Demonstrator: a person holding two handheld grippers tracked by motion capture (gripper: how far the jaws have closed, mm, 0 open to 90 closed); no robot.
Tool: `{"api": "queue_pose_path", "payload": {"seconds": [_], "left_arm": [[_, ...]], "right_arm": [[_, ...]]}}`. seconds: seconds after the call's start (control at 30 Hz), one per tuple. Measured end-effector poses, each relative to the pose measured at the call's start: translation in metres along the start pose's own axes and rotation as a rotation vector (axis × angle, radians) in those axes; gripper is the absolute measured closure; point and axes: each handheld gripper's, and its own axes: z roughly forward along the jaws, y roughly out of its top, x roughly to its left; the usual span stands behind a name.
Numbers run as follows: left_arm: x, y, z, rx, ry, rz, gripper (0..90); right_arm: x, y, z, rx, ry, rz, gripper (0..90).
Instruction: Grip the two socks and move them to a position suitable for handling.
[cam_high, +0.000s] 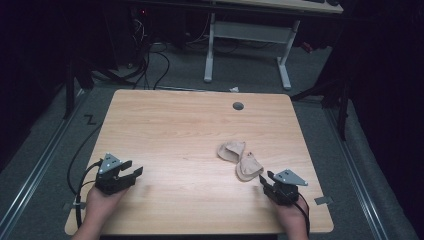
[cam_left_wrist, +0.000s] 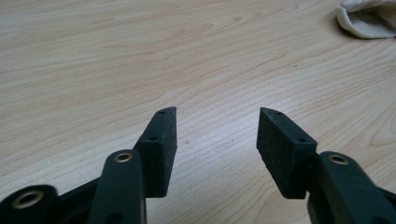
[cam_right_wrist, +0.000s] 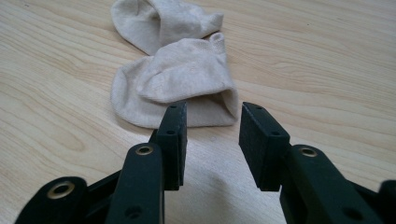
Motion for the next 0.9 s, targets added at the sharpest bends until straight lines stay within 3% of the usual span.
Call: {"api": "queue_pose_path", "payload": {"seconds": [0.23, 0.43, 0.63, 0.73, 0.83, 0.9], "left_arm": [[-0.004, 0.006, 0.005, -0.008, -0.025, 0.002, 44.8], [-0.012, 0.012, 0.014, -0.006, -0.053, 0.027, 44.5], [-0.015, 0.014, 0.015, 0.012, -0.056, 0.051, 46.0], [-0.02, 0.016, 0.013, 0.015, -0.045, 0.083, 46.2], [-0.033, 0.021, 0.007, -0.009, -0.044, 0.137, 45.8], [-0.039, 0.022, 0.007, -0.012, -0.033, 0.163, 47.2]], "right_arm": [[0.002, -0.003, -0.005, 0.004, 0.0, -0.016, 61.6], [-0.001, -0.01, -0.015, 0.01, -0.015, 0.0, 63.1], [-0.003, -0.009, -0.016, 0.014, -0.004, 0.031, 68.9], [-0.003, -0.006, -0.016, 0.011, 0.005, 0.028, 75.1], [0.0, 0.002, -0.018, -0.003, 0.021, 0.013, 88.6], [0.001, 0.009, -0.016, -0.006, 0.03, 0.001, 90.0]]}}
